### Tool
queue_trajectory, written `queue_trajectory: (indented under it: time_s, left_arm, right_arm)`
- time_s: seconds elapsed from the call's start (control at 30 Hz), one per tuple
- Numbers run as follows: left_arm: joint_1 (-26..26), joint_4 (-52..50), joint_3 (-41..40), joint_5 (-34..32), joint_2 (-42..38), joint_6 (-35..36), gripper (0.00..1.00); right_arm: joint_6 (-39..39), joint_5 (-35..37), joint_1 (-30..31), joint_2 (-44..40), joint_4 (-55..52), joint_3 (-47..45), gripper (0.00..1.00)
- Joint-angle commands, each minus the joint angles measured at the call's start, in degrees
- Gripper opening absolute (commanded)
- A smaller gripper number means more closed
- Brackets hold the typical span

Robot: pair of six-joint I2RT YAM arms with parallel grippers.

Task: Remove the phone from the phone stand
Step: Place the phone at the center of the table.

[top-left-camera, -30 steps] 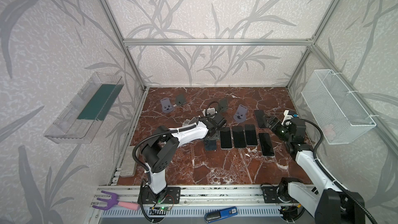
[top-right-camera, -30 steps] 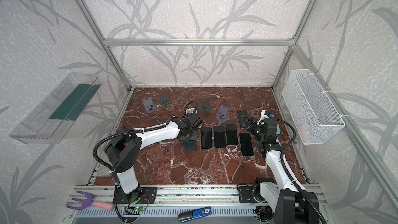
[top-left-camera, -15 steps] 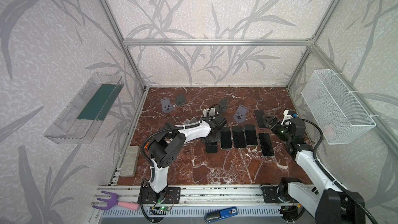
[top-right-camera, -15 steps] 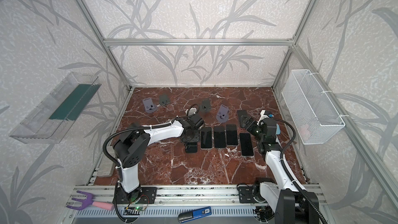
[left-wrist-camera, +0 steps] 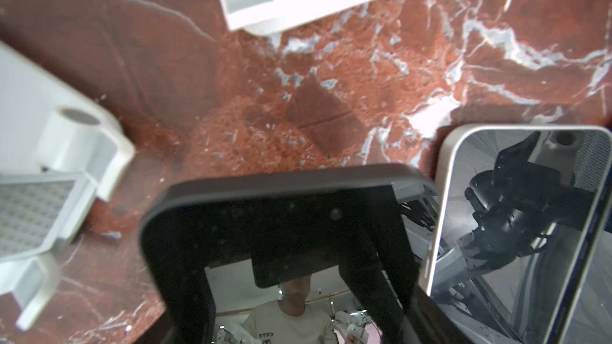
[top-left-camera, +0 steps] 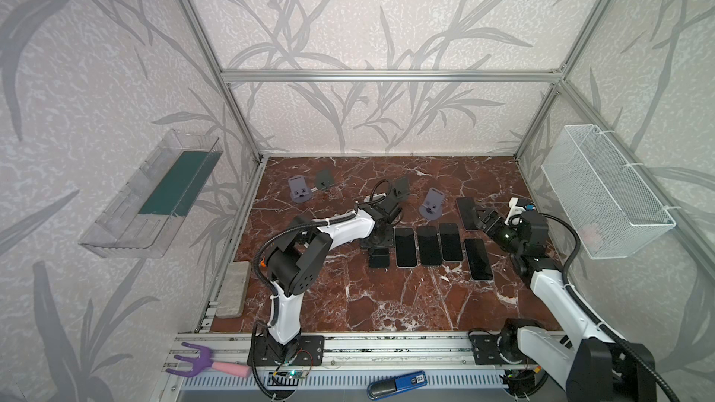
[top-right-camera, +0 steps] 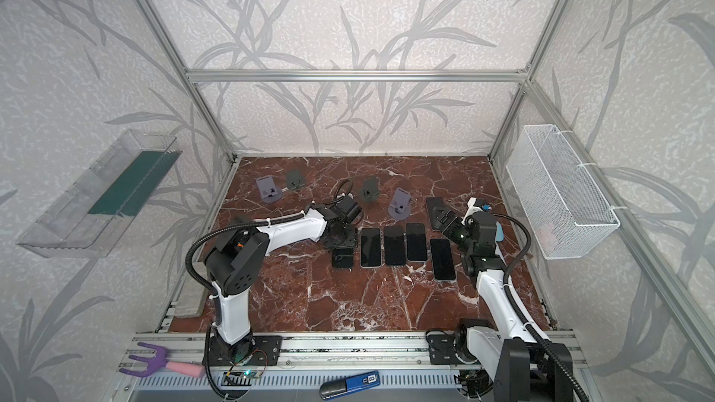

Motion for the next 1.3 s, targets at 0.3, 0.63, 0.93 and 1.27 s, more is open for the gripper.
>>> queue_trajectory:
  time_s: [0.3,0.63,0.93,1.27]
  left_arm:
    - [-0.2,1.6,-1.8,4.6,2.9,-0.6,0.45]
    - [-0.1,4.4,-4.5,6.4,3.2,-1.6,0.52]
    - [0.1,5.1,-6.5,7.1,2.4,-1.9,0.58]
    - [0.8,5.6,-7.7,9.8,2.9,-1.5,0.61]
  right_arm:
    - [-1.1,0.5,0.5,0.9,0.5,-0.6,0.92]
    - [-1.6,0.4,0.5,1.2,0.0,-0.4,0.92]
    - [-1.7,0.5,0.6,2.5,-0.4,-0.1,0.92]
    - [-0.7,-0.5,0.7,5.6,0.5,0.0,0.92]
